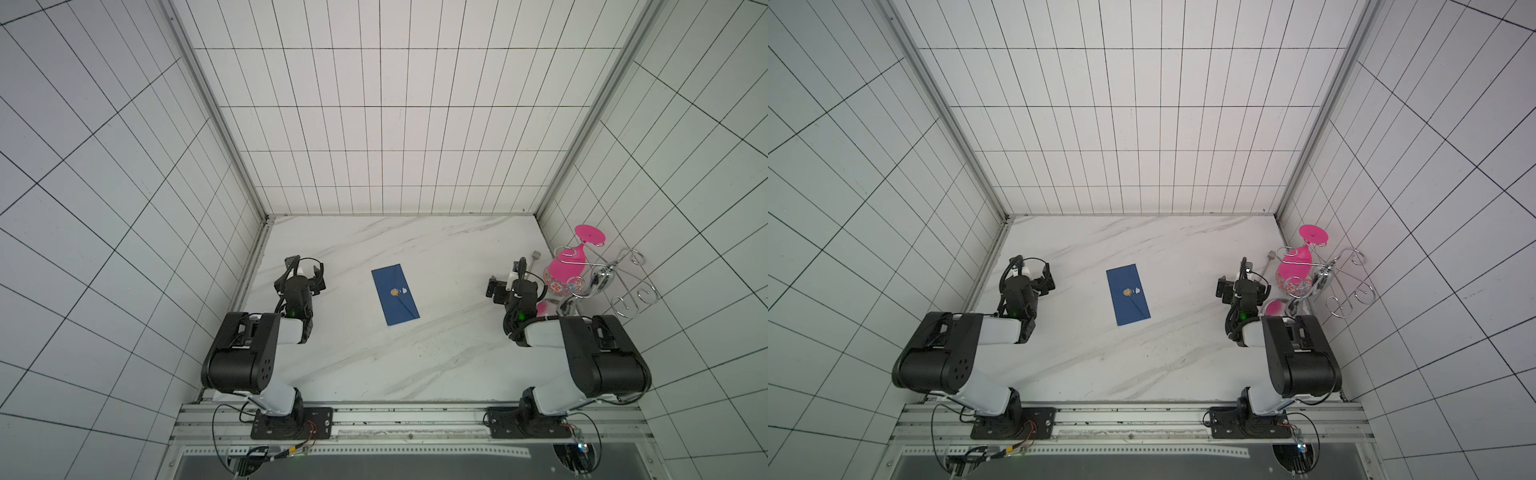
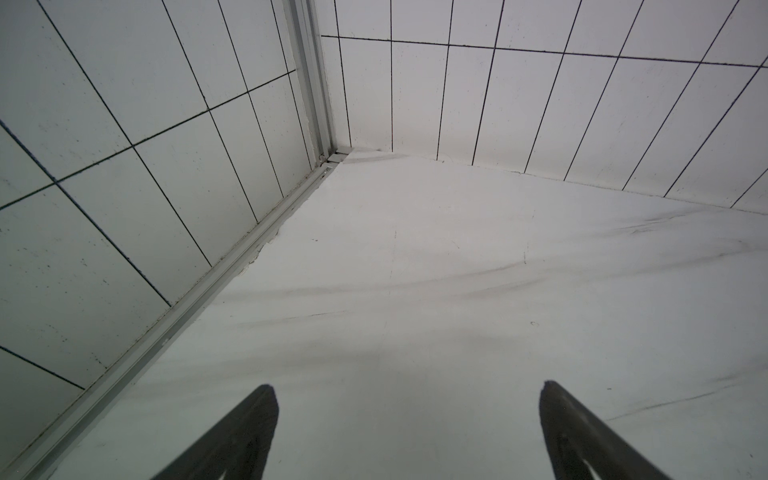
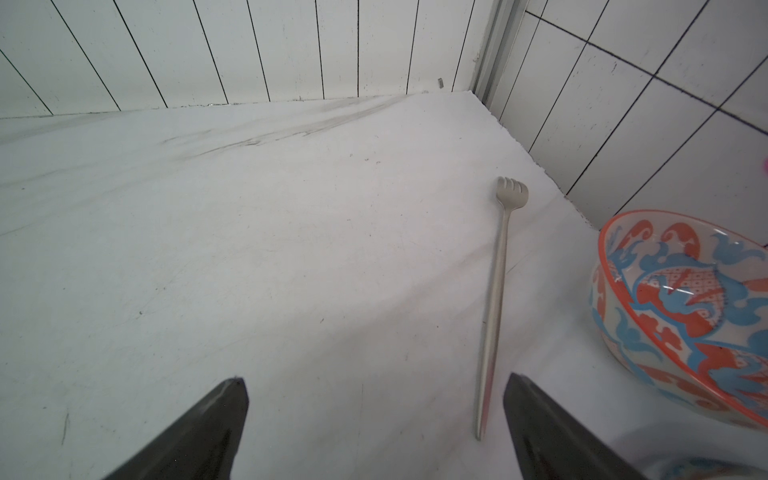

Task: Open the envelope
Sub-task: Move the envelope to the center of the board.

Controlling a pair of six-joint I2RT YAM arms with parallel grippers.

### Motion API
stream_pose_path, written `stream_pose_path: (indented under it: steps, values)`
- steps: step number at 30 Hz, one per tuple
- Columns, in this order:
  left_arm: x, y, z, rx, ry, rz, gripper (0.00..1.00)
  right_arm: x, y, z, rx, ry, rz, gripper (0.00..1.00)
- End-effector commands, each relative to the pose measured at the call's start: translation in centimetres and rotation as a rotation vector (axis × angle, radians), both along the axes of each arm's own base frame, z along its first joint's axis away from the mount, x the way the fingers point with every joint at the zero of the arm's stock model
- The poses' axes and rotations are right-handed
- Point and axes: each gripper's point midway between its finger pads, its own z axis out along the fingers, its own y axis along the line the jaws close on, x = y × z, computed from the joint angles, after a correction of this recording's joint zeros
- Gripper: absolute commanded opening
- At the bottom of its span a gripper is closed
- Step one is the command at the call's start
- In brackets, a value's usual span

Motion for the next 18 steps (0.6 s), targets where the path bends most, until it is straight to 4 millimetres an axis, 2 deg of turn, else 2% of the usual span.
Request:
stream_pose_path:
  steps: [1, 2, 4, 5, 6, 7, 8, 9, 10, 11, 12, 14, 16, 18]
  values:
    - [0.2, -0.1, 1.3, 0.000, -0.044, -0.004, 0.99, 0.7, -0.5, 1.8, -0.002, -0.057, -0.021, 0.99]
    - [-0.1, -0.4, 1.8, 0.012, -0.067, -0.020, 0.99, 0.4, 0.0, 2.5, -0.026, -0.060, -0.007, 0.99]
    - [-1.1, -1.8, 4.5, 0.077, -0.158, -0.057, 0.98, -0.4, 1.6, 5.4, -0.105, -0.032, 0.013, 0.99]
    - [-1.8, -2.9, 5.8, 0.128, -0.167, -0.058, 0.99, -0.7, 2.6, 7.4, -0.114, -0.011, 0.032, 0.99]
    - [-2.3, -4.4, 7.6, 0.166, -0.171, -0.066, 0.99, -0.8, 3.3, 10.2, -0.065, -0.028, 0.031, 0.99]
    - [-2.5, -5.8, 9.1, 0.173, -0.170, -0.094, 0.99, -1.7, 3.5, 10.3, 0.009, 0.061, 0.007, 0.99]
    - [-2.8, -7.7, 10.4, 0.163, -0.146, -0.158, 0.99, -2.8, 3.4, 11.2, 0.132, 0.119, -0.047, 0.99]
    - [-3.2, -9.4, 11.5, 0.110, -0.110, -0.222, 0.98, -3.6, 2.6, 11.5, 0.197, 0.140, -0.130, 0.99]
    - [-3.7, -10.7, 12.4, 0.041, -0.087, -0.277, 0.98, -4.4, 2.0, 11.0, 0.263, 0.154, -0.210, 0.99]
    - [-4.1, -11.8, 13.1, -0.052, -0.075, -0.325, 0.98, -4.9, 2.4, 9.9, 0.371, 0.204, -0.216, 0.99]
    - [-4.5, -12.4, 13.3, -0.139, -0.059, -0.349, 0.98, -4.8, 4.2, 8.8, 0.473, 0.266, -0.132, 0.99]
    - [-5.0, -12.1, 13.2, -0.246, -0.045, -0.307, 0.99, -4.6, 8.3, 7.4, 0.602, 0.348, 0.012, 0.95]
    - [-5.8, -9.9, 11.7, -0.319, -0.004, -0.155, 0.99, -4.4, 13.4, 6.5, 0.636, 0.410, 0.183, 0.91]
    - [-7.1, -6.5, 9.7, -0.375, 0.006, 0.058, 0.99, -4.6, 18.9, 5.9, 0.634, 0.481, 0.366, 0.90]
